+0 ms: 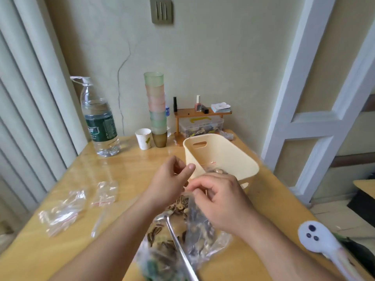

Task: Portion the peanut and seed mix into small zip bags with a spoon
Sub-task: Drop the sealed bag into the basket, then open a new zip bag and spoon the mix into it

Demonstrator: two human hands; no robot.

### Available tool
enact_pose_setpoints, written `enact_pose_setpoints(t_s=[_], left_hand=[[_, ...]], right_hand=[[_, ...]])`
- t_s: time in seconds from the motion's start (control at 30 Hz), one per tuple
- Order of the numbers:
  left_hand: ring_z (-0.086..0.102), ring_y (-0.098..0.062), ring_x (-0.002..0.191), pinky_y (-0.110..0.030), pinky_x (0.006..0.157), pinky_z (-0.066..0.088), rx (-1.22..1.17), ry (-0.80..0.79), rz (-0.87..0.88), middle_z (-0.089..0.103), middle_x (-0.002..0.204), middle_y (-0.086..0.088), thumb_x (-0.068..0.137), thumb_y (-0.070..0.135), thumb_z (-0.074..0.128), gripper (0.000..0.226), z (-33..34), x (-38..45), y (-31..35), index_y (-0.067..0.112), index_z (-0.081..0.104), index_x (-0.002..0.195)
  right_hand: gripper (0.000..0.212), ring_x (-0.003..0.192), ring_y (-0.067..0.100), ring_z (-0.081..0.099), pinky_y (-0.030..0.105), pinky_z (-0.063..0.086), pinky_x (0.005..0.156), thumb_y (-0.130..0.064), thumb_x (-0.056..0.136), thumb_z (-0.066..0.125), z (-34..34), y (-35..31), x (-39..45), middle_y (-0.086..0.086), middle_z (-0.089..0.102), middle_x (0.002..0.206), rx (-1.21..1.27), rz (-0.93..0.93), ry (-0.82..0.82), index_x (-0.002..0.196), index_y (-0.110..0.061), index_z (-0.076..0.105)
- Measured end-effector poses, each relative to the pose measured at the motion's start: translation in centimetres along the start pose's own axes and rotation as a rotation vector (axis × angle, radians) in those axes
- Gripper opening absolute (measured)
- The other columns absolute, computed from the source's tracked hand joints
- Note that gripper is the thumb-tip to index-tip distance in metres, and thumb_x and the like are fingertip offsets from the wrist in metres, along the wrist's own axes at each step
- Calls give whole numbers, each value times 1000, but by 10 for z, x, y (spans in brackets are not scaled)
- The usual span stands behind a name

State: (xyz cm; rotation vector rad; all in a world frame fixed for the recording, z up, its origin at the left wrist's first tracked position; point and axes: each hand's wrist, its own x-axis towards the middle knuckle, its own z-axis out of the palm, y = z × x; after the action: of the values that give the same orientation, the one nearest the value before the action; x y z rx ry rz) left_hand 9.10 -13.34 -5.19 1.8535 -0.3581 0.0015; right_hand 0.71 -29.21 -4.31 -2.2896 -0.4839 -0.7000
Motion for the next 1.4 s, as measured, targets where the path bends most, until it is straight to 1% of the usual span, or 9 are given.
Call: enact_pose_setpoints(t_s=[0.2, 0.37, 0.5, 0.7, 0.8, 0.93, 1.17, 1.27, 1.4], left_hand=[[65, -2, 83, -30, 76, 56, 725, -261, 285, 70, 93, 17, 98, 38, 68, 6, -82, -63, -39, 34, 69, 102], [48, -19, 138, -34, 111, 44, 867, -275, 123, 43, 158, 7, 102, 52, 57, 59, -94, -72, -84, 33, 38, 156], [17, -28, 155, -37, 126, 17, 1013, -252, 30, 10, 174, 2, 97, 59, 59, 93, -100, -64, -99, 30, 6, 167], [34, -33, 150, -45, 119, 36, 989, -244, -156, 26, 171, -2, 93, 69, 55, 91, -105, -53, -97, 35, 12, 166], [44, -31, 145, -42, 114, 42, 931, -197, -212, 41, 164, -7, 102, 49, 53, 74, -108, -49, -94, 28, 21, 165], [54, -34, 134, -45, 101, 50, 884, -80, -286, 57, 149, -12, 107, 39, 39, 61, -102, -33, -83, 27, 23, 165], [59, -15, 79, -32, 59, 48, 742, 226, -76, 65, 94, 4, 93, 4, 45, 52, -107, -29, -59, 33, 63, 133], [55, -14, 80, -30, 63, 39, 672, 330, 36, 55, 94, 4, 97, 5, 50, 35, -110, -40, -37, 35, 67, 102], [53, -17, 97, -31, 79, 43, 702, 284, 80, 47, 105, 5, 94, 3, 52, 37, -107, -61, -23, 31, 76, 100]], right_hand=[[34, 100, 0, 55, 25, 47, 97, -16, 96, 57, 49, 38, -30, -23, 59, 108, -165, 144, -457, 119, -33, 75], [61, 134, 13, 49, 29, 35, 120, 8, 93, 48, 75, 51, -23, -6, 54, 145, -192, 205, -372, 145, -24, 60], [68, 151, 13, 33, 17, 17, 122, 8, 96, 44, 82, 46, 1, -7, 38, 163, -228, 178, -445, 157, -23, 44], [55, 142, 12, 41, 20, 26, 120, 2, 98, 52, 69, 36, 14, -8, 46, 154, -273, 120, -522, 147, -23, 57], [31, 124, 13, 49, 31, 37, 114, -27, 104, 50, 63, 30, -2, -12, 66, 126, -342, 90, -548, 124, -30, 73], [45, 100, 14, 49, 36, 46, 95, -71, 91, 43, 67, 4, -17, -17, 62, 88, -413, 244, -605, 86, -31, 64], [29, 103, 24, 50, 39, 45, 89, -45, 96, 48, 82, -19, -23, -6, 52, 90, -511, 329, -669, 79, -23, 56], [25, 95, 25, 53, 40, 44, 89, -38, 95, 43, 76, -24, -18, -5, 56, 90, -526, 345, -598, 77, -24, 50], [21, 104, 29, 58, 42, 43, 92, -40, 97, 41, 64, -23, -10, 2, 66, 104, -575, 391, -550, 86, -26, 51]])
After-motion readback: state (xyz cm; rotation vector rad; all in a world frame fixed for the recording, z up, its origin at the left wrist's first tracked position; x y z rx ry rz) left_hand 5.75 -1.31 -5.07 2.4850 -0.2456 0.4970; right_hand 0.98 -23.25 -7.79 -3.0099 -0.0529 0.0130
